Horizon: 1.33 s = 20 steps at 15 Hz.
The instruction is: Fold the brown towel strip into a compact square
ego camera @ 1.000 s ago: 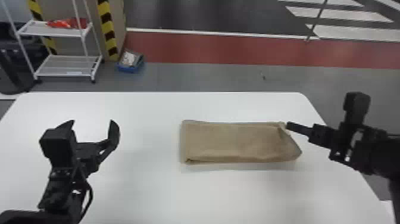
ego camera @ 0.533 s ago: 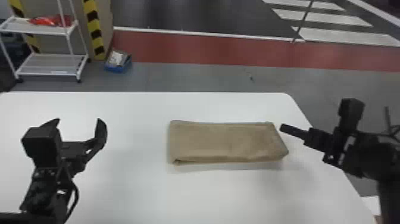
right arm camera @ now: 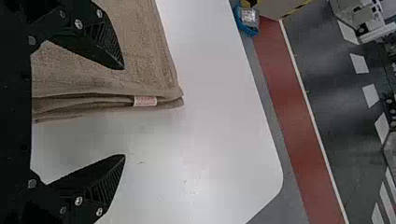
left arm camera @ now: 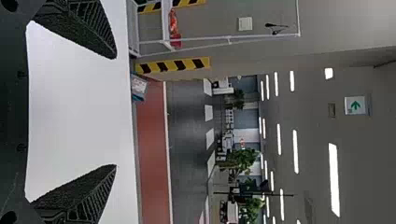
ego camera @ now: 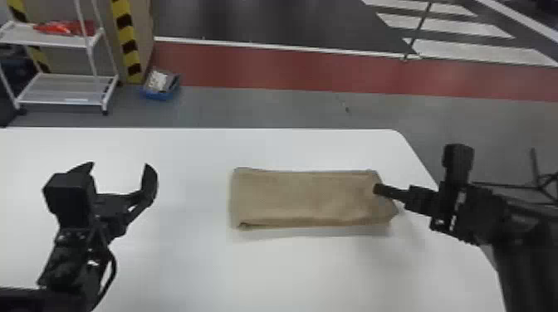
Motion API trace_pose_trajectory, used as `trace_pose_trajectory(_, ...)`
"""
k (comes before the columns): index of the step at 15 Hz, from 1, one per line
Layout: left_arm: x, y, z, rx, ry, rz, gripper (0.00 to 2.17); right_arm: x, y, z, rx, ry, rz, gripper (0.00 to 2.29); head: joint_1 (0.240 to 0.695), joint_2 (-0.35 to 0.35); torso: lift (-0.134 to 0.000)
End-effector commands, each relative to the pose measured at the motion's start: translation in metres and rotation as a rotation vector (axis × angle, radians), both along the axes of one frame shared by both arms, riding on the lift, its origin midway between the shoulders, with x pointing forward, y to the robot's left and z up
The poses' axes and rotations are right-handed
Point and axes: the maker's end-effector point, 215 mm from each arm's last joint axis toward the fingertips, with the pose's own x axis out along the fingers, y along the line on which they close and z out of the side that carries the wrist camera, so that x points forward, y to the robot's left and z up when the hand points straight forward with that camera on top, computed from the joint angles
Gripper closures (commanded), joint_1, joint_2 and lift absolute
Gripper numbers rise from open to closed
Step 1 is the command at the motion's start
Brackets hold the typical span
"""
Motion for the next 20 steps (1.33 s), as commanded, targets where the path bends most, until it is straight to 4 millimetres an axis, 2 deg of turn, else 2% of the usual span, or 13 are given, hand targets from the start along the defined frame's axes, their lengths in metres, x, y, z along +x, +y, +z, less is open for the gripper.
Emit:
trace_pose_trajectory(1, 0.001, 0.000, 0.001, 0.004, -0.002, -0.006, 0.04, -0.002, 0.004, -0.008, -0.024, 0.032, 0.017, 0.32, 0.695, -0.184, -0.109)
trace_pose_trajectory(4, 0.002, 0.000, 0.002, 0.005, -0.003, -0.009, 0.04, 0.002, 0.012, -0.005, -0.022, 0.033, 0.043, 0.51, 0.695, -0.178, -0.109)
trace_pose_trajectory(9, 0.005, -0.004, 0.007, 0.007, -0.010, -0.017, 0.04, 0.005, 0.019, -0.009, -0.044, 0.072, 0.063, 0.51, 0.695, -0.167, -0.109)
trace_pose_trajectory(11, 0.006, -0.003, 0.006, 0.012, -0.009, -0.018, 0.04, 0.007, 0.021, -0.013, -0.046, 0.093, 0.068, 0.62, 0.695, -0.167, -0.109)
trace_pose_trajectory(14, 0.007, 0.000, 0.002, 0.020, 0.001, -0.021, 0.04, 0.009, 0.026, -0.014, 0.001, 0.099, 0.075, 1.16, 0.695, -0.163, -0.109)
trace_pose_trajectory(15, 0.008, -0.001, 0.000, 0.020, 0.004, -0.023, 0.04, 0.009, 0.028, -0.012, 0.018, 0.094, 0.079, 1.24, 0.695, -0.161, -0.109)
trace_pose_trajectory(18, 0.009, -0.007, -0.002, 0.020, 0.007, -0.035, 0.04, 0.002, 0.041, -0.011, 0.103, 0.110, 0.101, 1.24, 0.695, -0.152, -0.109)
trace_pose_trajectory(20, 0.009, -0.009, -0.001, 0.019, 0.006, -0.038, 0.04, -0.003, 0.058, 0.003, 0.133, 0.098, 0.134, 1.24, 0.695, -0.148, -0.109)
